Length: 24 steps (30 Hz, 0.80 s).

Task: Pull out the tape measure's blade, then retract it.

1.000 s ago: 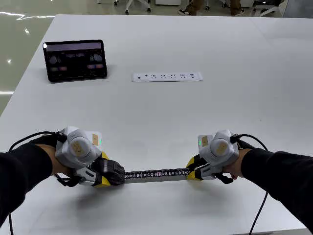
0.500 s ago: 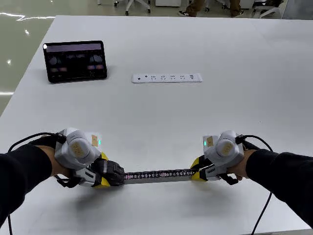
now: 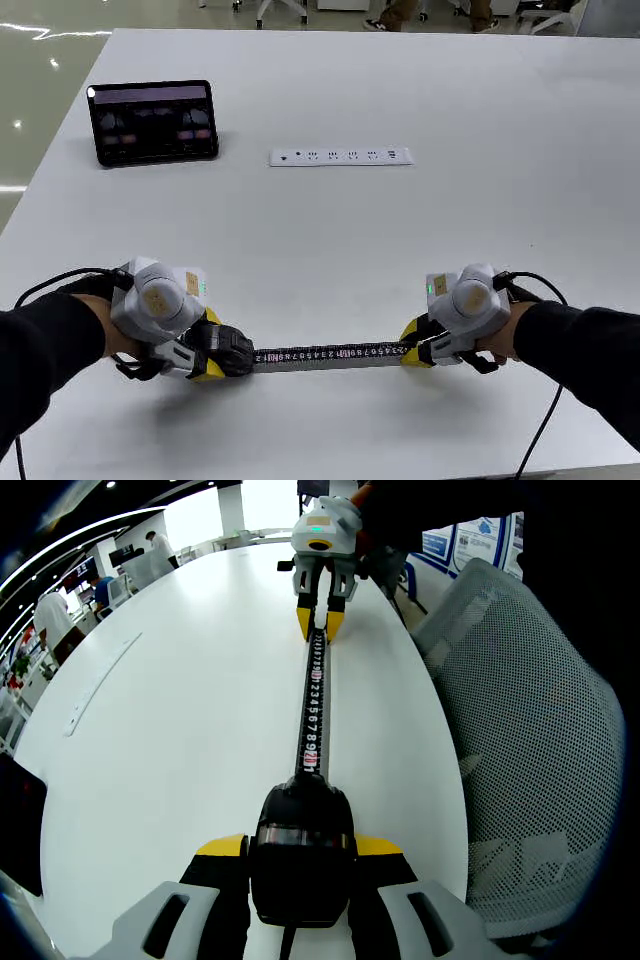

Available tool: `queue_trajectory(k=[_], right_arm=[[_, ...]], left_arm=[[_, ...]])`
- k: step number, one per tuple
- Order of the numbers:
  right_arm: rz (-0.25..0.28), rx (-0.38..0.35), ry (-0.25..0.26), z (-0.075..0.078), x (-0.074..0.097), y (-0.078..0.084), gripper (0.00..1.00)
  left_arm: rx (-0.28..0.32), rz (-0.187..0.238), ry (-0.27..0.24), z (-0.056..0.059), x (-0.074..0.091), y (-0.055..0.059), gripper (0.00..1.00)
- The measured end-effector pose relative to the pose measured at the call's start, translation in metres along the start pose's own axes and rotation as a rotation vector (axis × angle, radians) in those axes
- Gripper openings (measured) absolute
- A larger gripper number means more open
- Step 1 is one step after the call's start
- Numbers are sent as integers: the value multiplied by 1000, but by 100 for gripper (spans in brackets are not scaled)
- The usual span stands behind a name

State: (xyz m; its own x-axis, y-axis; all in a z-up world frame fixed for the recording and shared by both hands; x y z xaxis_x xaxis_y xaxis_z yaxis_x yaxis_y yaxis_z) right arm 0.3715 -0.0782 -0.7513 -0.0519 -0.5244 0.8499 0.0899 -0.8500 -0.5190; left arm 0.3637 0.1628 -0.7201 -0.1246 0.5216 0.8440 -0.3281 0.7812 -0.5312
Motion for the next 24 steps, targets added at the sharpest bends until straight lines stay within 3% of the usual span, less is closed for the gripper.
queue_trajectory(k=[24], right_arm=[[-22,-10,13,0,12,20,10]], left_arm=[[5,2,-5,2,1,0,34]])
Point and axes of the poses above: the centre of the closed fingertips' face, and the gripper's own axes: x roughly backward along the fingers, z roughly to its right, y roughly out of its underside, the point moved 1 cm from there along x, roughly backward along the fingers, and after that the axes turned 11 degrees about x, right-handed, at the moved point
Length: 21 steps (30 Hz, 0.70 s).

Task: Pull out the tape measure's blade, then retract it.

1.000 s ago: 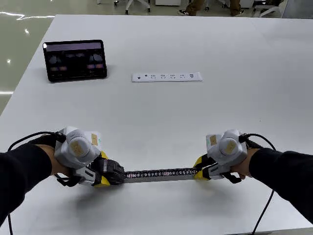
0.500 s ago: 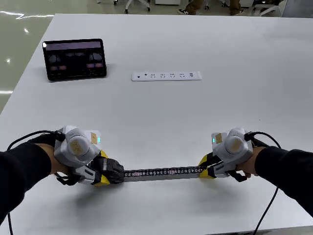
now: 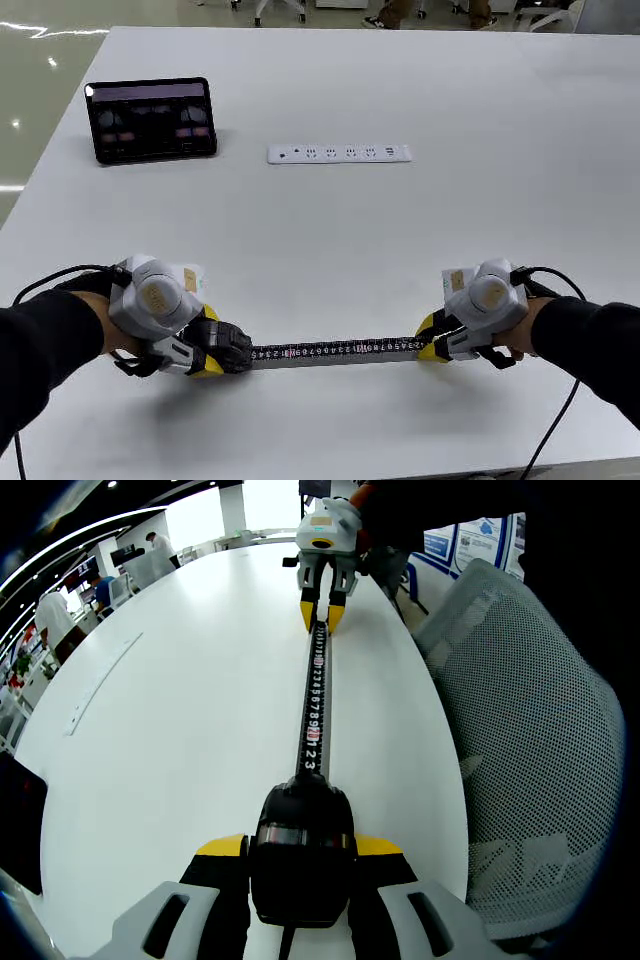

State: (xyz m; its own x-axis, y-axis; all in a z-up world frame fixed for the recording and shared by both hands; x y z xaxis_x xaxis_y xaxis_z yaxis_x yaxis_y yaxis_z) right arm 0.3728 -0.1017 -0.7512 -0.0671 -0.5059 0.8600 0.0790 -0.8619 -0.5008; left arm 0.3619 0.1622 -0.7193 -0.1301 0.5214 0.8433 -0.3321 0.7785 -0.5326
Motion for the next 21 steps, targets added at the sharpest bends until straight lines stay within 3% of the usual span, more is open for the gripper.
queue_trajectory(k=[16,19,20,21], right_arm=[[-31,4,28,2,1,2,14],[-44,18,44,1,4,4,17],[-45,15,51,2,5,5,20],[-38,0,61,2,8,5,22]], left_arm=[[-4,24,-30,-2,-1,-2,35],[43,-19,-50,-5,3,9,37],[36,-12,-55,-7,4,10,38],[78,6,-80,-10,7,13,41]])
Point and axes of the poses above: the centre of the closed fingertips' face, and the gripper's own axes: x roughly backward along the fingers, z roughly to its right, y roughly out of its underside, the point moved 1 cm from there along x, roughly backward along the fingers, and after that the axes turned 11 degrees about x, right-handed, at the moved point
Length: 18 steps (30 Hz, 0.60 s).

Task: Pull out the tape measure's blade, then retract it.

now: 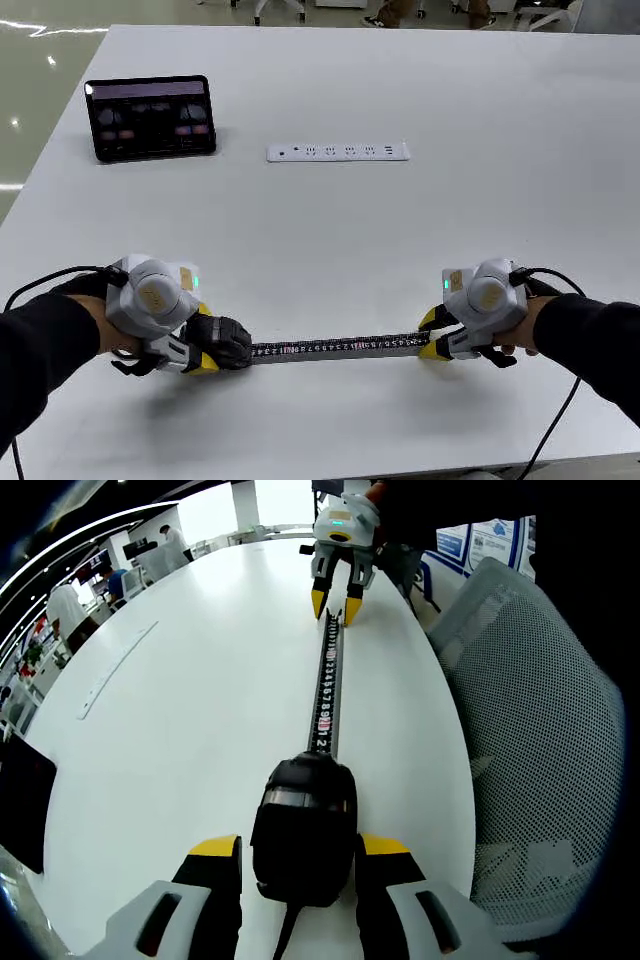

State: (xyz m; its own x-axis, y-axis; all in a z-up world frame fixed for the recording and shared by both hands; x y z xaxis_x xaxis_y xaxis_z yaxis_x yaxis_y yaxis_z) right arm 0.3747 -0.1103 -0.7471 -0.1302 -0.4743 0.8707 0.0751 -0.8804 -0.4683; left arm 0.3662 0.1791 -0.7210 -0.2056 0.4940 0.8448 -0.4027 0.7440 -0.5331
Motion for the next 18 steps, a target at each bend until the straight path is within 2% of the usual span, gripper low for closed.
queue_trajectory(k=[2,3,4,5,7,9,11,12,13,15,16,17,18], right_arm=[[15,-23,9,-1,4,0,24],[18,-44,6,-2,7,1,24],[19,-56,5,-4,9,3,24],[19,-69,10,-5,11,6,26],[18,-83,25,-7,16,11,29],[24,-108,42,-7,21,13,32],[45,-137,73,-7,29,16,35],[47,-151,88,-8,33,17,37],[59,-176,113,-8,38,17,40],[92,-212,162,-7,46,16,44],[93,-222,175,-8,49,19,46],[100,-235,196,-10,52,21,49],[109,-244,222,-11,56,20,51]], left_arm=[[99,36,-15,-3,5,2,52],[161,46,-43,-9,10,6,57],[194,58,-45,-11,13,8,66],[243,92,-51,-12,16,9,73],[289,118,-71,-15,23,16,86],[326,142,-87,-16,29,20,90],[364,194,-100,-16,37,22,98],[382,218,-107,-15,42,22,99],[394,257,-128,-16,48,23,100],[405,306,-168,-18,59,27,100],[422,323,-169,-16,63,29,100],[471,309,-155,-11,66,36,100],[487,312,-171,-11,69,40,100]])
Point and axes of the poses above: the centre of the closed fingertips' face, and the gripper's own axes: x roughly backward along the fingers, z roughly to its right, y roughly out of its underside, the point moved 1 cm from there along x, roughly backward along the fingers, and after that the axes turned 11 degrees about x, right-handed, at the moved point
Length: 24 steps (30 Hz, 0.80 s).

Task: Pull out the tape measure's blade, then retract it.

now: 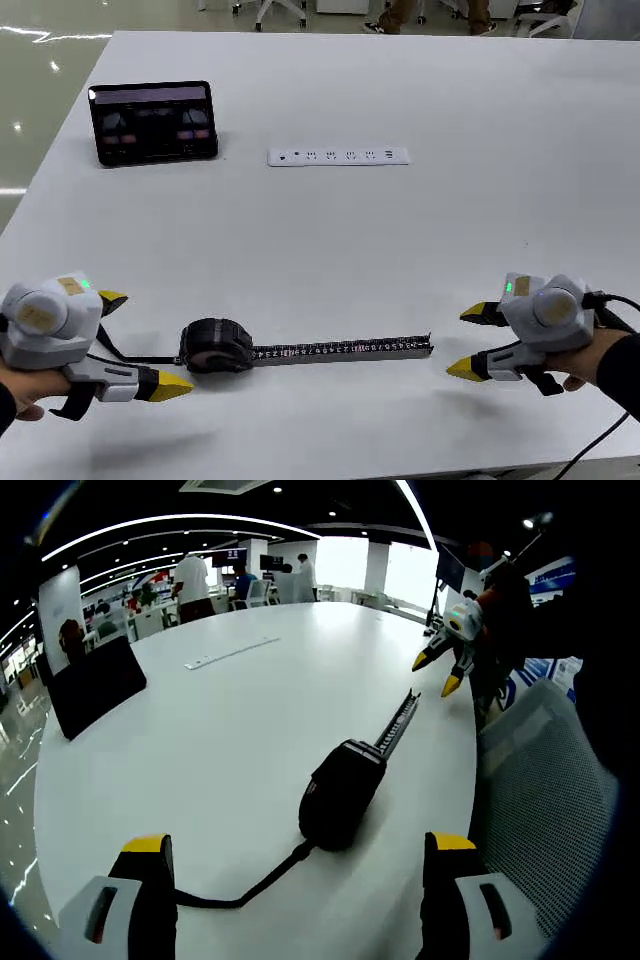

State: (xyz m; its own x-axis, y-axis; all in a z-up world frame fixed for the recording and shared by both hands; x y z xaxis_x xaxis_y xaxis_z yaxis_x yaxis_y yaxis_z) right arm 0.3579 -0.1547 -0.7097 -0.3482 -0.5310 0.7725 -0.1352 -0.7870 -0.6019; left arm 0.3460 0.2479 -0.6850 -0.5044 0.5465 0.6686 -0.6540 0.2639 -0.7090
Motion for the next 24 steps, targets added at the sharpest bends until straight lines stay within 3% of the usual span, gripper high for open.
queue_trajectory(k=[2,4,8,10,12,17,24], right_arm=[[20,-41,55,-1,8,2,57],[61,-84,103,-4,16,2,63],[104,-161,173,-11,34,8,65],[124,-191,216,-14,45,11,63],[131,-228,216,-22,54,15,65],[100,-250,232,-38,70,35,73],[95,-275,231,-57,81,53,90]], left_arm=[[-19,67,-44,-6,8,-3,100],[59,94,-51,-5,17,2,100],[124,133,-101,-11,34,9,100],[146,179,-132,-14,44,13,100],[201,190,-132,-13,51,22,100],[206,190,-152,-14,59,35,100],[171,181,-144,-11,59,30,100]])
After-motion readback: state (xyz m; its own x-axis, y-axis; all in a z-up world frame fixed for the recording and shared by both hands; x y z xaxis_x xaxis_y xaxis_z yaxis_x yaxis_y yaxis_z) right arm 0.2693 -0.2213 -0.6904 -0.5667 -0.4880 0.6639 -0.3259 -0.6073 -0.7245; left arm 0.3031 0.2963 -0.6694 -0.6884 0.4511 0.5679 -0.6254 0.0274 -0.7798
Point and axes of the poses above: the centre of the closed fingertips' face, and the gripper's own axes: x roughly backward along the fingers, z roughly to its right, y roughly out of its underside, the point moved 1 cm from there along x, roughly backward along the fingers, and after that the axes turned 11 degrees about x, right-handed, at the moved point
